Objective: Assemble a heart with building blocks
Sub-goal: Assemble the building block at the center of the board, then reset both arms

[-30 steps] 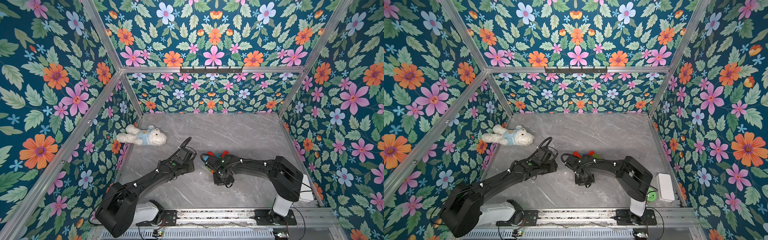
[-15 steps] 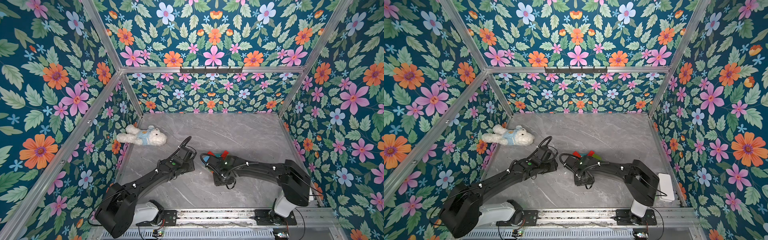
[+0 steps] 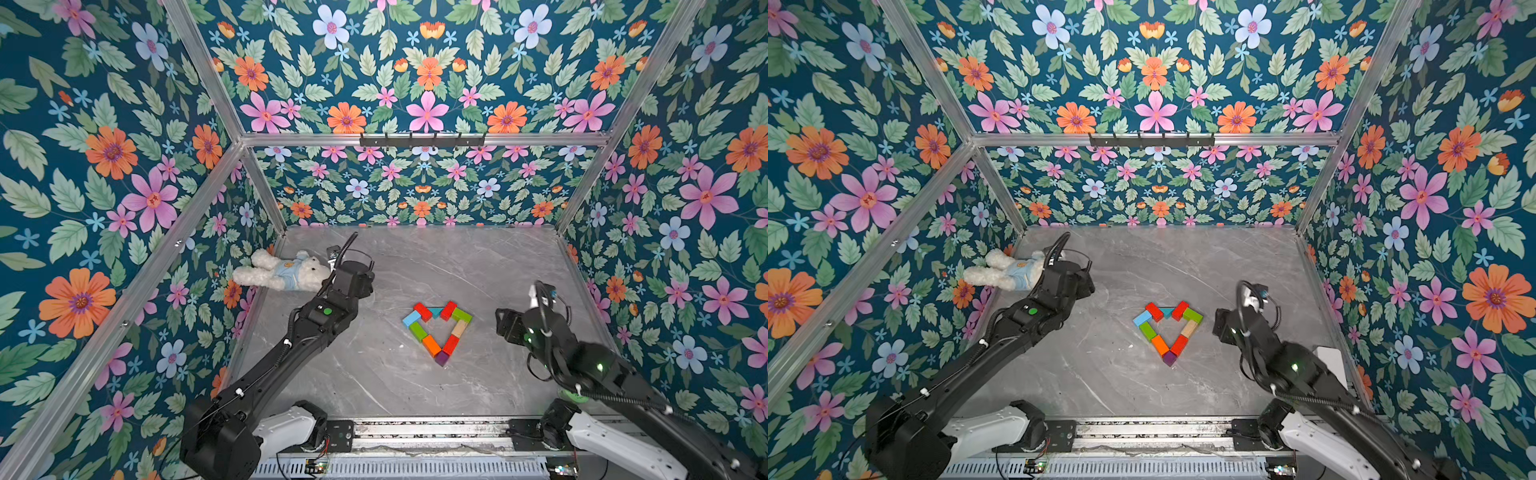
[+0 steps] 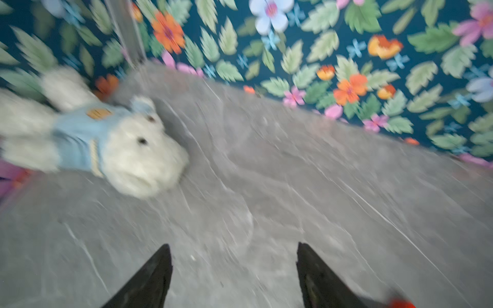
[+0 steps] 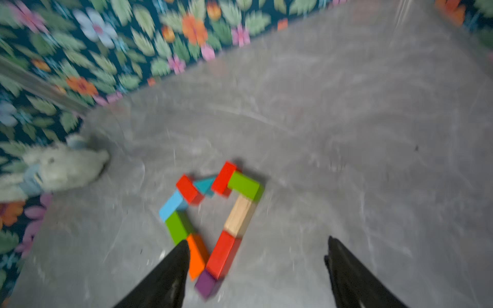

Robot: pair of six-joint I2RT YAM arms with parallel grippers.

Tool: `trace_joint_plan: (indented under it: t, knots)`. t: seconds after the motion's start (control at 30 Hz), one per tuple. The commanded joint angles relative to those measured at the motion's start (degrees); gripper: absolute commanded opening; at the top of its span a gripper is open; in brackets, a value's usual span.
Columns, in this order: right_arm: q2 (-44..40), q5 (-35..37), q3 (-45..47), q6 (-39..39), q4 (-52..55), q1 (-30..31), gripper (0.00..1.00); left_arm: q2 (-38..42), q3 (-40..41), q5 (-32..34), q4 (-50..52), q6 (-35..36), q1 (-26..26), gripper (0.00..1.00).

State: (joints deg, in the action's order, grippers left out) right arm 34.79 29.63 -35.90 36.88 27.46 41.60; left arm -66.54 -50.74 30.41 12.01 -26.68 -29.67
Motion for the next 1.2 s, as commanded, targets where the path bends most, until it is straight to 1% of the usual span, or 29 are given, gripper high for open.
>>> trace_joint_plan:
  t: [0.0,0.03,0.07,0.1,0.13,0.17,0.2,0.27,0.3,0.33,0.37,0.4,0.43,0.47,0.53,0.57,0.6,0.63,0.67,0.7,0.73,0.8,0.83,0.87,0.93,0.97,1.0,1.07,1.17]
  knots:
    - [-4.96,7.77,9.32,-20.93,-32.19,-6.89,0.83,-1.97,4.79,10.46,-15.73,15.09,2.5,0.79]
    - [-0.41,2.34,4.99,-16.53,-21.63,-15.24,0.99,-3.29,5.78,11.84,-17.39,14.4,4.34,0.83]
    - [5.77,-4.12,1.72,-13.58,-14.98,-24.01,0.99,-4.82,6.79,10.94,-19.01,13.85,6.87,0.84]
    - [10.63,-7.37,0.6,-10.64,-12.77,-29.58,0.99,-6.12,7.88,9.58,-20.92,13.52,9.46,0.84]
    - [14.81,-6.98,0.64,-9.5,-13.01,-33.82,0.99,-7.76,9.94,7.78,-24.18,13.54,12.06,0.85]
    - [17.53,-4.03,2.3,-12.27,-16.91,-35.39,0.99,-9.33,12.43,5.4,-28.18,13.71,14.44,0.85]
    - [18.93,0.58,5.03,-15.86,-22.63,-35.54,0.99,-10.69,14.79,3.52,-32.11,14.41,16.02,0.87]
    - [21.98,7.82,12.27,-23.47,-40.98,-35.59,0.99,-13.91,20.97,1.31,-41.58,17.9,18.1,0.91]
    - [23.96,10.69,13.74,-23.16,-44.07,-35.7,0.99,-15.53,23.07,1.0,-45.2,19.25,18.28,0.92]
    - [26.71,10.79,15.06,-22.65,-47.44,-36.23,0.99,-17.64,25.09,0.21,-49.42,20.95,18.31,0.93]
    - [30.45,8.38,16.42,-22.99,-51.77,-36.77,0.99,-18.03,23.93,-1.13,-48.96,21.48,18.43,0.94]
    - [33.9,6.54,16.34,-26.81,-57.73,-37.09,0.99,-18.16,23.75,-3.85,-48.58,20.94,18.93,0.95]
    - [35.54,1.74,13.61,-27.26,-52.92,-36.89,0.99,-18.09,24.88,-6.96,-52.16,20.98,19.66,0.97]
    - [37.82,-5.87,13.47,-30.15,-57.24,-37.63,0.99,-17.69,26.6,-9.99,-56.11,21.39,20.42,0.99]
    - [42.0,-13.52,13.33,-33.44,-64.4,-38.05,0.99,-17.26,28.35,-13.5,-60.11,20.88,22.29,0.99]
    - [45.39,-17.6,14.11,-34.38,-69.55,-38.94,0.99,-17.39,27.7,-16.01,-58.6,20.42,23.45,0.99]
    - [47.58,-19.4,14.41,-34.48,-74.42,-40.4,0.99,-17.91,27.0,-16.72,-58.09,20.39,23.94,0.99]
    - [44.77,-24.95,13.82,-31.53,-67.16,-43.34,0.99,-18.48,26.35,-18.19,-57.59,21.53,23.88,0.99]
    - [45.75,-29.12,17.07,-29.87,-73.44,-46.14,0.99,-18.26,26.73,-19.81,-58.08,22.71,23.86,0.99]
    - [47.58,-29.94,20.12,-29.9,-82.32,-46.59,0.99,-17.89,27.42,-18.73,-58.85,22.97,23.79,0.99]
    - [49.15,-29.06,21.31,-30.29,-87.66,-46.41,0.99,-17.14,28.75,-16.32,-61.06,23.56,23.37,0.99]
    - [46.62,-28.14,19.7,-29.75,-79.18,-46.16,0.99,-16.25,30.32,-13.82,-63.63,23.29,23.42,0.99]
    - [48.06,-27.88,20.33,-30.09,-83.6,-46.1,0.99,-16.82,30.93,-14.07,-66.46,25.26,23.48,0.99]
    - [48.72,-27.64,20.58,-30.2,-84.87,-45.96,0.99,-17.83,31.26,-14.37,-69.27,27.0,23.64,0.99]
    - [47.01,-27.53,19.73,-30.03,-80.15,-45.83,0.99,-23.74,32.78,-18.03,-79.48,26.77,25.76,0.99]
    - [47.92,-27.57,20.27,-30.2,-82.99,-45.82,0.99,-25.15,33.71,-20.55,-81.21,25.72,27.48,0.99]
    - [48.41,-27.34,20.43,-30.23,-84.17,-45.82,0.99,-25.09,34.42,-20.82,-81.62,24.97,28.06,0.99]
    - [47.41,-27.69,20.0,-30.2,-81.53,-45.78,0.99,-25.31,34.13,-20.68,-81.36,24.88,28.08,0.99]
    - [48.09,-27.52,20.31,-30.16,-83.28,-45.82,0.99,-25.24,34.33,-20.65,-81.45,24.89,28.17,0.99]
